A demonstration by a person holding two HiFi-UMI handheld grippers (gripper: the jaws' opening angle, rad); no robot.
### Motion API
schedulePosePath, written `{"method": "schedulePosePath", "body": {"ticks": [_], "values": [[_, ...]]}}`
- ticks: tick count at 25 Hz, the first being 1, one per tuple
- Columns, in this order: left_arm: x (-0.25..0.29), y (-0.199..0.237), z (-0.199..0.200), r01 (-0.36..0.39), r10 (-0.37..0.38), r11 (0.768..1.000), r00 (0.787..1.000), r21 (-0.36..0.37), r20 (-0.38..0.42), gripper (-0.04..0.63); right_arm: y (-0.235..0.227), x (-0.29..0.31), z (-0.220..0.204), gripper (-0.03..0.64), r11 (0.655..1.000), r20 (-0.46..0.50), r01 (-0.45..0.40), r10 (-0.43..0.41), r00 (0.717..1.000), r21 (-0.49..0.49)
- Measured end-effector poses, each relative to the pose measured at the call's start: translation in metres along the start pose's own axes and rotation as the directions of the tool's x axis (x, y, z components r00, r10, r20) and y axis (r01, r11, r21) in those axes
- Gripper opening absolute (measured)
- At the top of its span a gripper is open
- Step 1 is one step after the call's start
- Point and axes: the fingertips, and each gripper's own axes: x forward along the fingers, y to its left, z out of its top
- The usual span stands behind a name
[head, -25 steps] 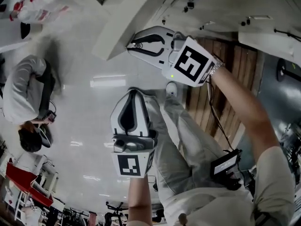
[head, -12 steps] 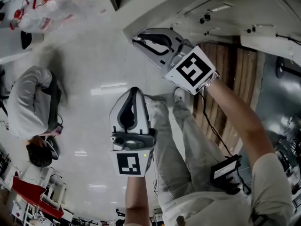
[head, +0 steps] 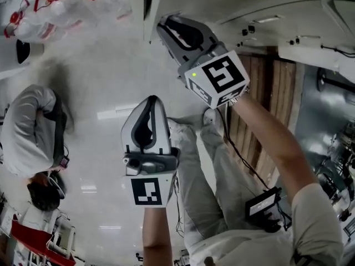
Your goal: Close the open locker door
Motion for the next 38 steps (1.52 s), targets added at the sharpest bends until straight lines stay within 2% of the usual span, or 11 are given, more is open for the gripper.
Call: {"method": "schedulePosePath", "body": {"ticks": [3,7,15,28,38], "values": [[0.002,0.011,-0.002,-0.012,0.012,1.000,1.000,-0.012,-0.001,0.008,-0.011,0.010,0.003,0.058,0.997,-0.001,0.078,-0.078,0.997,-0.019],[0.003,0.020,-0.003,-0.011,0.011,1.000,1.000,-0.016,-0.003,0.008,-0.026,0.023,0.007,0.058,0.988,0.002,0.151,-0.151,0.989,0.011],[0.002,0.038,-0.009,-0.019,0.019,1.000,1.000,-0.021,-0.018,0.008,-0.043,0.039,0.013,0.058,0.963,0.008,0.262,-0.263,0.965,0.062],[0.009,0.044,-0.013,-0.006,0.005,1.000,0.999,-0.027,-0.034,0.008,-0.056,0.050,0.018,0.059,0.942,0.018,0.321,-0.324,0.946,0.094],[-0.004,0.040,-0.024,0.002,-0.003,1.000,0.998,-0.025,-0.057,0.008,-0.054,0.048,0.012,0.062,0.924,-0.026,0.378,-0.377,0.926,0.055]]}}
